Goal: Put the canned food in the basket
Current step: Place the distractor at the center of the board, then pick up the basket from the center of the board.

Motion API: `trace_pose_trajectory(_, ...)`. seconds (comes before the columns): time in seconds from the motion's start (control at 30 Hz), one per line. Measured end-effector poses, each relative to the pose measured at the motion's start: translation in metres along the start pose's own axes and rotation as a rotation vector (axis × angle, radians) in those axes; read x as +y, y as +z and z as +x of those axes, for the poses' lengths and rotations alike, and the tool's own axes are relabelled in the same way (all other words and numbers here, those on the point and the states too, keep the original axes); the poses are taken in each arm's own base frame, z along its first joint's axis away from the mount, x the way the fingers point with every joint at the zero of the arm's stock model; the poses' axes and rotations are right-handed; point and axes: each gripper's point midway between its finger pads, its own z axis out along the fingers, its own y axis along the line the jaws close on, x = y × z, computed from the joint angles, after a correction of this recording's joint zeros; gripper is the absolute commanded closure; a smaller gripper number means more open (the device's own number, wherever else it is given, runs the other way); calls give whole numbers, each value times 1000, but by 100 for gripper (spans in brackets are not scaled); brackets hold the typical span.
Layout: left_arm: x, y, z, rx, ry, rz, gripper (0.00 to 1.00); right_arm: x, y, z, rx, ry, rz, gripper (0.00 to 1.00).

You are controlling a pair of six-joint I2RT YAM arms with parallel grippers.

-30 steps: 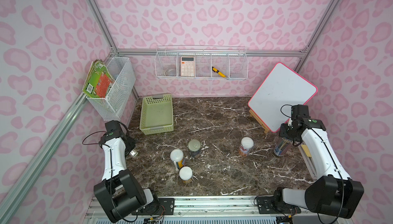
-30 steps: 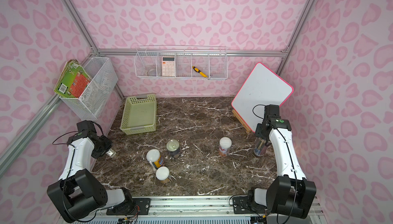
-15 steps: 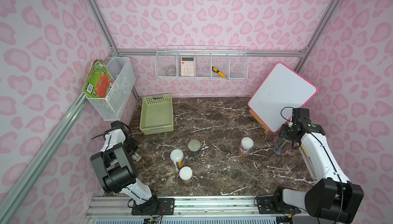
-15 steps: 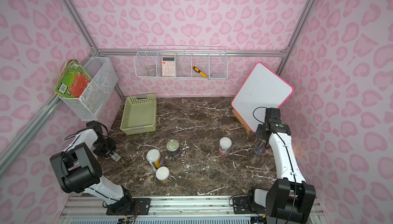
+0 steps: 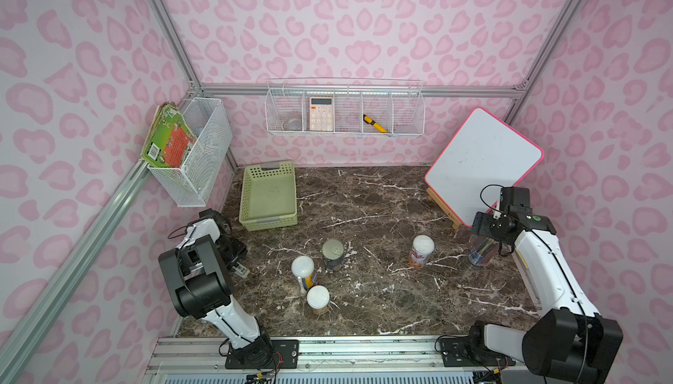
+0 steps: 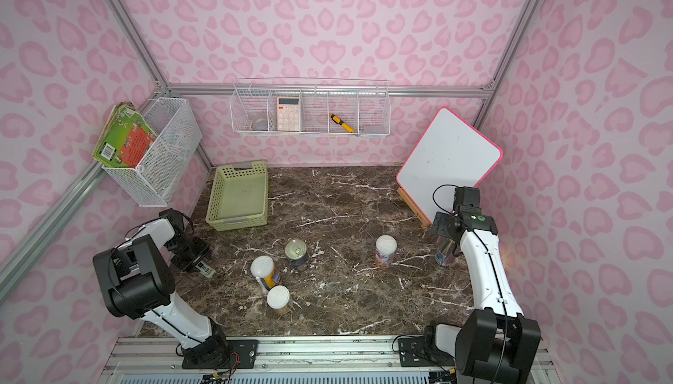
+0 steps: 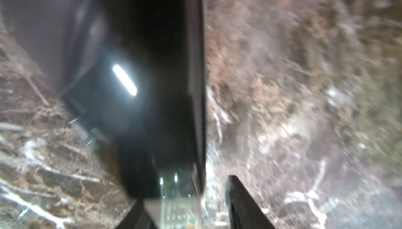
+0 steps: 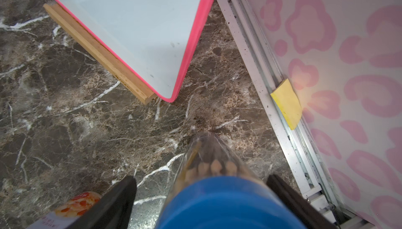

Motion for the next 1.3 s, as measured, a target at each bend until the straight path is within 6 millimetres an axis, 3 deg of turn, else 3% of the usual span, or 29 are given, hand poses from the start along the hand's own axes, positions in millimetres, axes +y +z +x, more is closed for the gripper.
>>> trace_pose_trajectory(0.2,-16,-69,-3,-175,15,102,34,1,-32,-27,-86,10,-19,0)
trace_pose_trajectory(0.47,-28,-149,-12,-321,24,193,32,5,-75,-68,-211,15,-53,0)
trace_pose_trajectory(0.57,-44,-184,-6,-383,67,296,32,9,-106,-87,-294,14,-76,0)
trace_pose_trajectory(0.67,-77,-201,5,-373,172,392,32,18,-143,-108,-392,0,-115,0)
trace_pose_trajectory(0.73,-101,-200,9,-345,258,419,32,37,-161,-116,-428,-35,-165,0)
trace_pose_trajectory(0.83,-121,-184,3,-285,316,389,33,72,-184,-120,-463,-103,-250,0)
trace_pose_trajectory(1.0,-109,-139,-35,-240,271,173,34,130,-214,-111,-493,-216,-383,0)
trace_pose_trajectory(1.17,-110,-119,-58,-233,275,97,37,159,-212,-96,-469,-281,-407,0)
trace_pose_trajectory(1.3,-113,-80,-69,-165,289,39,40,181,-202,-80,-431,-336,-421,0)
